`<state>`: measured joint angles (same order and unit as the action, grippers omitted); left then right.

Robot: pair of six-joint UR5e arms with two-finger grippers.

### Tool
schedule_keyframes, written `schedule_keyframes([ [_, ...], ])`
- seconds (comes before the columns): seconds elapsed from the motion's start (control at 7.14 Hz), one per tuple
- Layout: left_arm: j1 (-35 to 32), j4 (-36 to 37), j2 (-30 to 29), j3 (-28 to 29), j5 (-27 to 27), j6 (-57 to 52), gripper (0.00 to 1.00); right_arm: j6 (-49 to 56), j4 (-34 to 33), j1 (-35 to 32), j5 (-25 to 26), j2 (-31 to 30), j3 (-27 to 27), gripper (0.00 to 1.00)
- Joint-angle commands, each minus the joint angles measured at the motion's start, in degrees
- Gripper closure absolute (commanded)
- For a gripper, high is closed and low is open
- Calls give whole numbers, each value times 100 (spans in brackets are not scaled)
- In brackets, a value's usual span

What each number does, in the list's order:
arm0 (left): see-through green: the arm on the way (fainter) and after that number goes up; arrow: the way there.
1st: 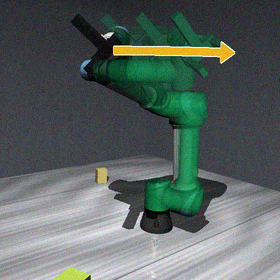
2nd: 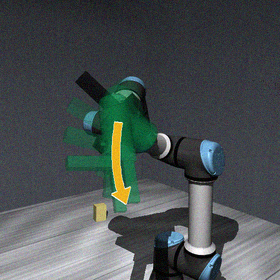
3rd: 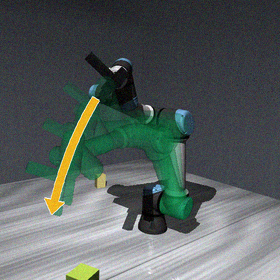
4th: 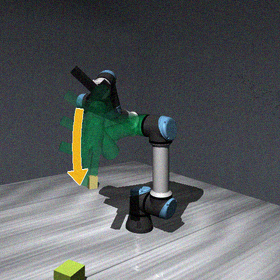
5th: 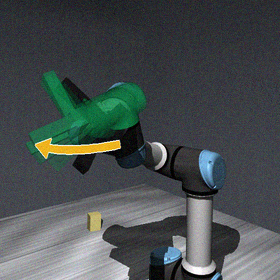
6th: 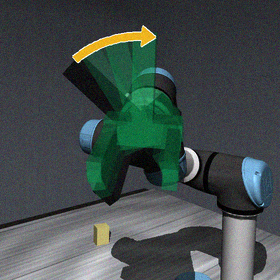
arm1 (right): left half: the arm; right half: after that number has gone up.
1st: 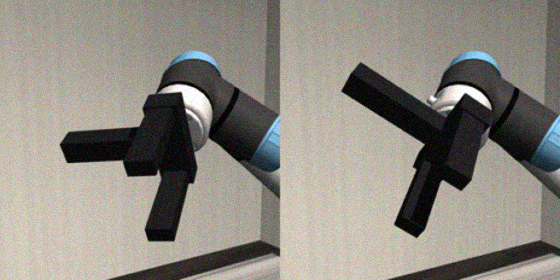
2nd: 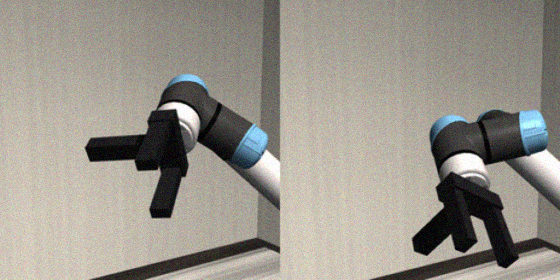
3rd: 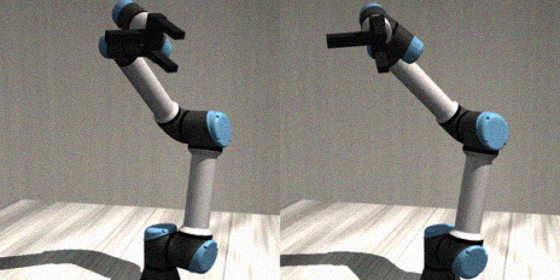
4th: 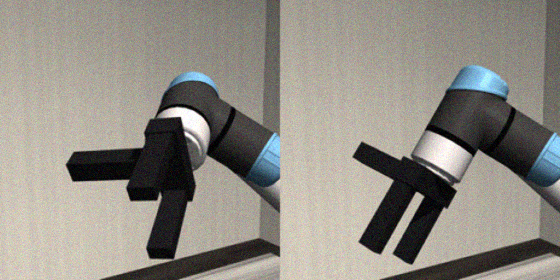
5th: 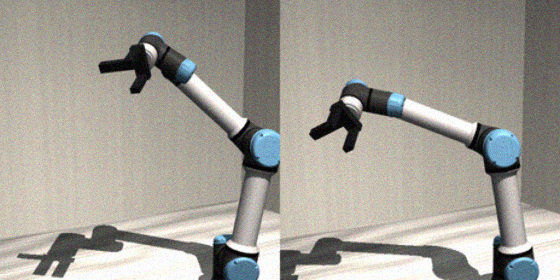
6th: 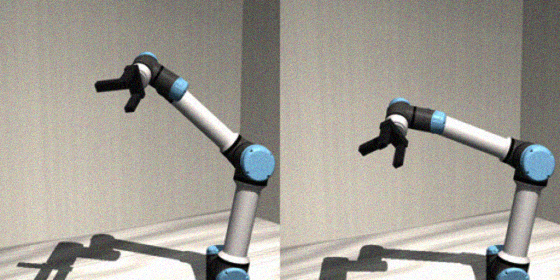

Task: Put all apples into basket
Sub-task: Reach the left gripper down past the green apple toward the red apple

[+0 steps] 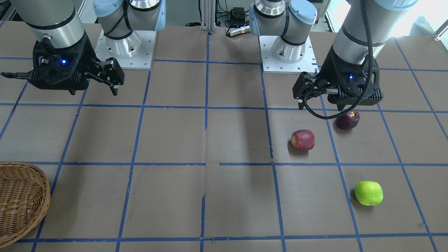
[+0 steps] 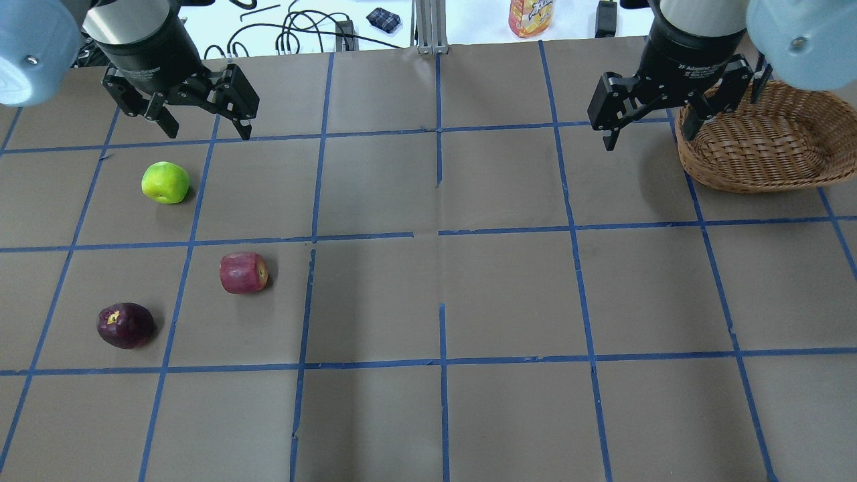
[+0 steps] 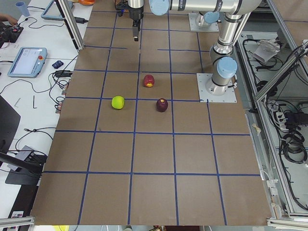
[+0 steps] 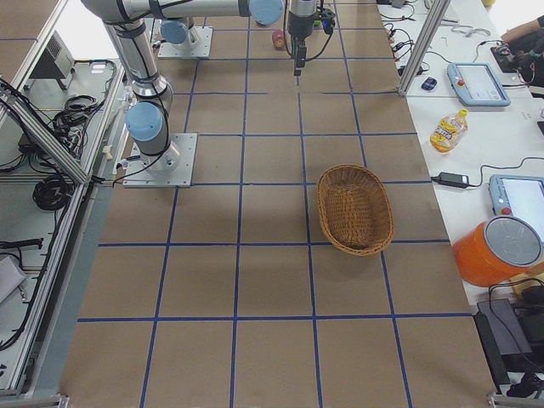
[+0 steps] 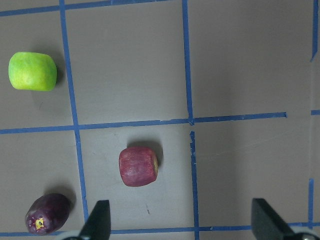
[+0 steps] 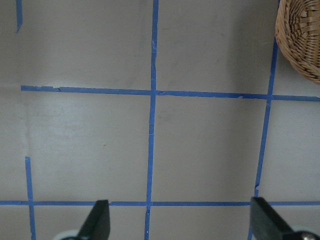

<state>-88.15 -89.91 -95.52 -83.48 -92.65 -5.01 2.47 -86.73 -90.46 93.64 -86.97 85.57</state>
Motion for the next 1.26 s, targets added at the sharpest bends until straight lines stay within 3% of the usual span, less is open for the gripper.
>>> schedule_keyframes([
  [0.0,0,0,-2,-11,1,0,0,-1,-1,-24,-13,5,4,0],
  [0.84,96,27,-72,-107,-16,-96,0,8,16,-24,-13,-4,12,0],
  [1.12,393,558,-133,-815,-16,-342,0,8,25,-24,-13,-13,12,0],
])
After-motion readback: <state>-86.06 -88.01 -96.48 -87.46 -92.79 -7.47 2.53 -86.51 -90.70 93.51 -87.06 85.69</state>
